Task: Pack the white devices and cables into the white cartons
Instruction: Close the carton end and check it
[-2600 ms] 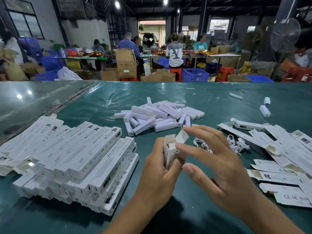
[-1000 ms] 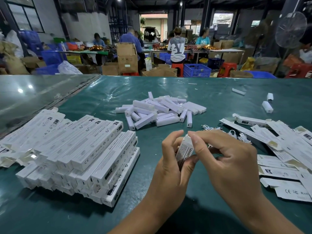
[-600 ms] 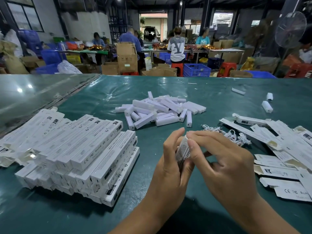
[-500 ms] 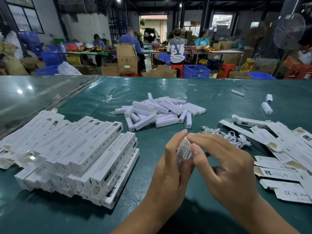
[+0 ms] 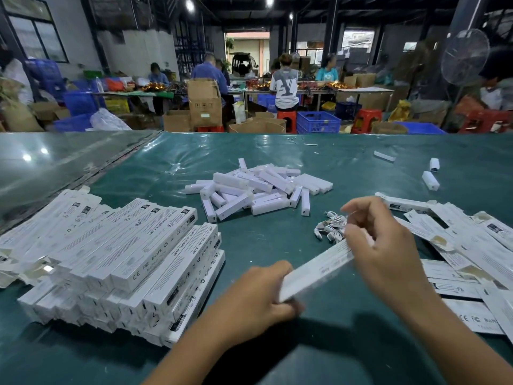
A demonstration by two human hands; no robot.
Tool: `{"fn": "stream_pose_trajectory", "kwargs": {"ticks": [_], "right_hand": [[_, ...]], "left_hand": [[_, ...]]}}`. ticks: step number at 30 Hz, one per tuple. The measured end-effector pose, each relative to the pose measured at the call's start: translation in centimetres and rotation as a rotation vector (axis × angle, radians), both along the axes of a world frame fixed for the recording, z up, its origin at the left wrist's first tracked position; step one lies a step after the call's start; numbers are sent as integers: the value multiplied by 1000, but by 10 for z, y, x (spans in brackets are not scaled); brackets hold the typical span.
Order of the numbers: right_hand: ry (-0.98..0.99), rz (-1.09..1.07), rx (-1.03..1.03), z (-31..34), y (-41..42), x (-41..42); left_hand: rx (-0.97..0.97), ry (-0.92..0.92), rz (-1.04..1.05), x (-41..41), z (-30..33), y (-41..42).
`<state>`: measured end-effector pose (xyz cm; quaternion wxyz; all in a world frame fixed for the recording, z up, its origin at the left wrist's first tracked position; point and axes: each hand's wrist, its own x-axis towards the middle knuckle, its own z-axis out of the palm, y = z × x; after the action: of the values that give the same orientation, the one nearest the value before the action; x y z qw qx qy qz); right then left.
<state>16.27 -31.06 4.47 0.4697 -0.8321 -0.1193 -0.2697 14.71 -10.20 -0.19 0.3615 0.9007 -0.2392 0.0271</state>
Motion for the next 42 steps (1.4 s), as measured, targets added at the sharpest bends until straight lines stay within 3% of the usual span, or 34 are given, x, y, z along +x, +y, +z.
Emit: {"fn": "stream_pose_trajectory", "kwargs": {"ticks": [5, 8, 11, 16, 20, 23, 25, 30, 35, 39, 42], "right_hand": [[326, 273, 351, -3, -16, 15], [371, 380, 524, -9, -6, 13], [317, 274, 621, -17, 16, 7], [206, 86, 475, -15, 26, 6], [449, 134, 712, -1, 7, 14], [475, 371, 926, 6, 0, 10], [425, 532, 935, 9, 5, 5], [463, 460, 792, 26, 40, 4], [632, 455, 679, 40, 95, 31], [574, 375, 445, 22, 143, 50], [448, 259, 108, 5, 169, 57]], "left_hand": [[-419, 23, 62, -2, 15, 2], [-780, -29, 180, -11, 15, -18], [-1085, -69, 313, -17, 15, -33], [-837, -115, 311, -17, 9, -26], [-489, -165, 110, -15, 21, -10], [-620, -230, 285, -18, 39, 0], [-688, -197, 387, -20, 48, 5], [-615, -149, 436, -46, 52, 33], [-611, -357, 679, -86, 51, 94], [-621, -435, 821, -109, 40, 132], [-620, -430, 875, -120, 29, 133]]}}
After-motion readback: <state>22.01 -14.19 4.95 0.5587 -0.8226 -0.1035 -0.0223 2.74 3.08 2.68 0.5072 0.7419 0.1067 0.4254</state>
